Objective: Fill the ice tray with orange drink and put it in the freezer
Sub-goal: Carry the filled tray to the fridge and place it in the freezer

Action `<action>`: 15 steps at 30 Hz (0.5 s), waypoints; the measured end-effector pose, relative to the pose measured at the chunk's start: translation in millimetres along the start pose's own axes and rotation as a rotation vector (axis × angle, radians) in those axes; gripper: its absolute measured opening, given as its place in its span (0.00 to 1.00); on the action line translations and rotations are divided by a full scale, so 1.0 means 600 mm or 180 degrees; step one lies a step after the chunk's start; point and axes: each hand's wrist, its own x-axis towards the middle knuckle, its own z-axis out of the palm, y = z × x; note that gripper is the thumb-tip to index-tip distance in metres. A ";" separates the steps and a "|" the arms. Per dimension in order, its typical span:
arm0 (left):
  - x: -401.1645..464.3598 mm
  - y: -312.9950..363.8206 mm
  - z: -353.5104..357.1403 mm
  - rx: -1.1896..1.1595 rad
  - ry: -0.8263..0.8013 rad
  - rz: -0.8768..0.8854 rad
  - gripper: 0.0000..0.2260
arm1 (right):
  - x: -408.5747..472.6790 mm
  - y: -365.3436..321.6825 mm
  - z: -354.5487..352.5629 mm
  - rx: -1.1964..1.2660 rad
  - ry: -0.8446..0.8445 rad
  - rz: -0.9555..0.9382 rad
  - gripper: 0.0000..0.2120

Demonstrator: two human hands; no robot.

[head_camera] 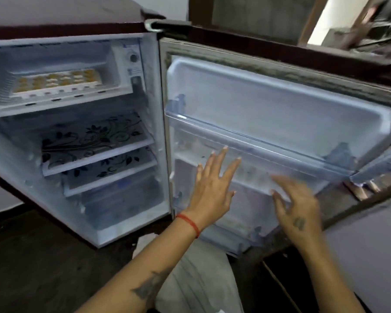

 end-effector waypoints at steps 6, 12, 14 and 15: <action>0.047 0.088 0.009 0.0790 -0.0051 0.0111 0.44 | 0.038 0.057 -0.090 -0.0752 0.0298 0.0057 0.25; 0.057 0.104 0.003 0.1190 -0.0284 -0.0047 0.45 | 0.033 0.043 -0.083 -0.0816 0.0055 0.0354 0.24; 0.045 0.105 -0.002 0.1120 -0.0265 -0.0090 0.44 | 0.019 0.029 -0.085 -0.0986 0.0100 0.0415 0.23; 0.037 0.104 -0.005 0.1056 -0.0237 -0.0115 0.43 | 0.010 0.020 -0.086 -0.1041 0.0124 0.0385 0.22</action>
